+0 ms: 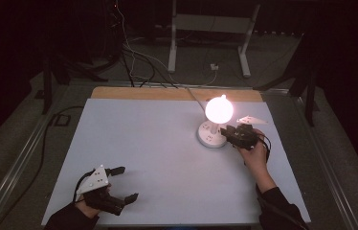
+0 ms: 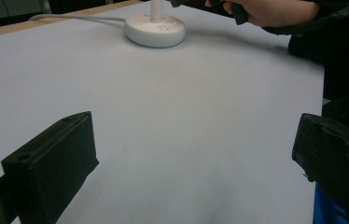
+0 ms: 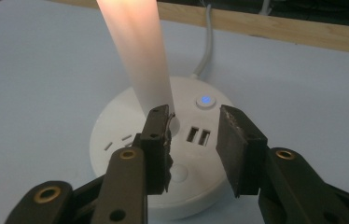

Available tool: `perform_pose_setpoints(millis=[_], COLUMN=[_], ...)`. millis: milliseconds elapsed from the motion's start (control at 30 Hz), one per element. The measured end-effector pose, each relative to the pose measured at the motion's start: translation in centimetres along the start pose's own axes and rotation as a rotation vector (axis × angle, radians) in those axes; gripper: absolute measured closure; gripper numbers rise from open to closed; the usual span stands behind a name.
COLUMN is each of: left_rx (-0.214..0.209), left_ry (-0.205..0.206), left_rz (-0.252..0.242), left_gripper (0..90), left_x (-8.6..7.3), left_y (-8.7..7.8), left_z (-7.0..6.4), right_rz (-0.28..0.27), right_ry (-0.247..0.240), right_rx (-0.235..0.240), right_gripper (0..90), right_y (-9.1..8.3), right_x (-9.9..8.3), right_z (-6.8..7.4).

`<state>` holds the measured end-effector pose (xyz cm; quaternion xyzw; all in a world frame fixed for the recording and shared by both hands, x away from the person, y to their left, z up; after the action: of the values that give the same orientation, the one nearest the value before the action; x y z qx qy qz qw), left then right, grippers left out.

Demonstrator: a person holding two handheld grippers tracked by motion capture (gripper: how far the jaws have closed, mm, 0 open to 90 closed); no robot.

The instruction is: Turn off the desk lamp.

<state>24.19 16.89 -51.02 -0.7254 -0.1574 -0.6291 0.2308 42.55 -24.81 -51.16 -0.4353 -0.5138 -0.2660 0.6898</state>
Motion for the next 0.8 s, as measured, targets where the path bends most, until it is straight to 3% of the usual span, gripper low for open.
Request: perform_pose_setpoints(millis=[200,800], left_rx=[0.0,-0.002], left_ry=[0.002,0.006], left_rz=[0.001,0.003], left_gripper=[0.5,0.4], left_x=[0.0,0.0], left_y=[0.0,0.0], left_z=[0.0,0.0], right_rz=[0.028,0.062], right_ry=[-0.025,-0.06], right_rx=[-0.049,-0.027], right_gripper=[89.6,89.9], right_y=[0.0,0.5], right_x=[-0.3,-1.3], right_z=[-0.2,1.1])
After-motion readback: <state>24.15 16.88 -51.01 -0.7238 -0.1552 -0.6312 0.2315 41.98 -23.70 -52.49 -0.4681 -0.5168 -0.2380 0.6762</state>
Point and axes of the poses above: each handheld gripper's, and its own axes: y roughly forward along the jaws, x roughly out of its top, z roughly to its left, the point moved 4 cm from there along y, roughly forward along the jaws, and after that the axes turned 15 degrees about -z, right-handed, at the moved point
